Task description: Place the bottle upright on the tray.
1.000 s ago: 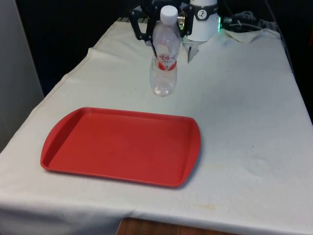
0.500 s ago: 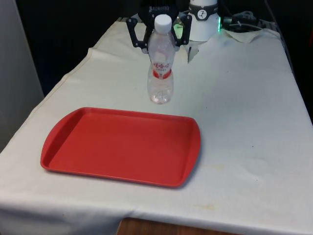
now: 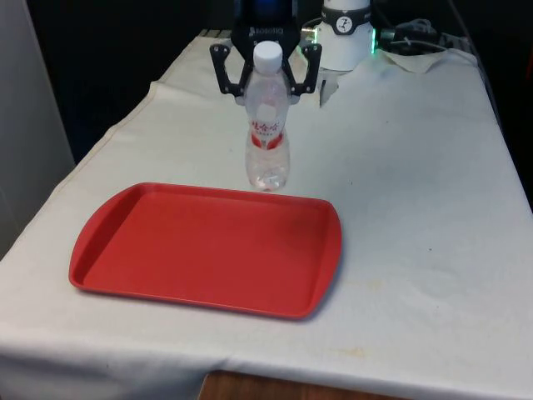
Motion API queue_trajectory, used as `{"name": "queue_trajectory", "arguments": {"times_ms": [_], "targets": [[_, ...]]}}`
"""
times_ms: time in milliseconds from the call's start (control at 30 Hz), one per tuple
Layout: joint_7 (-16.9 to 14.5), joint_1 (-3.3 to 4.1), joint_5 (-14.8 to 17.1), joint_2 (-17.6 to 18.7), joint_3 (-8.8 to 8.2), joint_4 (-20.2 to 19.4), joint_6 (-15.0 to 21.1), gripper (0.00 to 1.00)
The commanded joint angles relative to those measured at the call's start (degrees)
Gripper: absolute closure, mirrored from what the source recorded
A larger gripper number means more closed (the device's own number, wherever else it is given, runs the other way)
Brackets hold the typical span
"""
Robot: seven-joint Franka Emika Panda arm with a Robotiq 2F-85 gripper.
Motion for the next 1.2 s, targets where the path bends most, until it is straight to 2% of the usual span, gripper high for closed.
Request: {"name": "queue_trajectory", "arguments": {"times_ms": [0, 100, 133, 367, 400, 433, 633, 667, 700, 800, 933, 967, 1000, 1167], "targets": [[0.74, 0.23, -0.06, 0.34, -0.17, -0.23, 1.38, 0.64], [1.72, 0.17, 0.06, 0.97, -0.06, -0.46, 3.09, 0.64], [1.38, 0.06, 0.00, 0.80, 0.06, -0.40, 2.35, 0.64], [3.72, 0.46, -0.11, 2.12, -0.17, -0.69, 7.05, 0.64], [3.09, 0.11, 0.00, 1.89, 0.11, -0.52, 5.61, 0.64], [3.95, 0.46, -0.17, 2.23, -0.17, -0.69, 7.56, 0.64], [5.33, 0.69, -0.23, 3.21, -0.29, -0.86, 11.46, 0.64], [4.70, 0.34, 0.00, 2.98, 0.11, -0.69, 10.26, 0.64], [5.50, 0.74, -0.23, 3.32, -0.34, -0.86, 12.03, 0.64], [6.19, 0.86, -0.23, 3.78, -0.34, -0.97, 14.15, 0.64], [6.76, 0.92, -0.17, 4.24, -0.34, -1.15, 16.21, 0.64], [6.25, 0.52, 0.00, 4.07, 0.11, -0.97, 15.18, 0.64], [6.93, 0.92, -0.17, 4.35, -0.34, -1.20, 16.67, 0.64], [7.16, 0.92, -0.17, 4.01, -0.17, -2.29, 18.22, 0.64]]}}
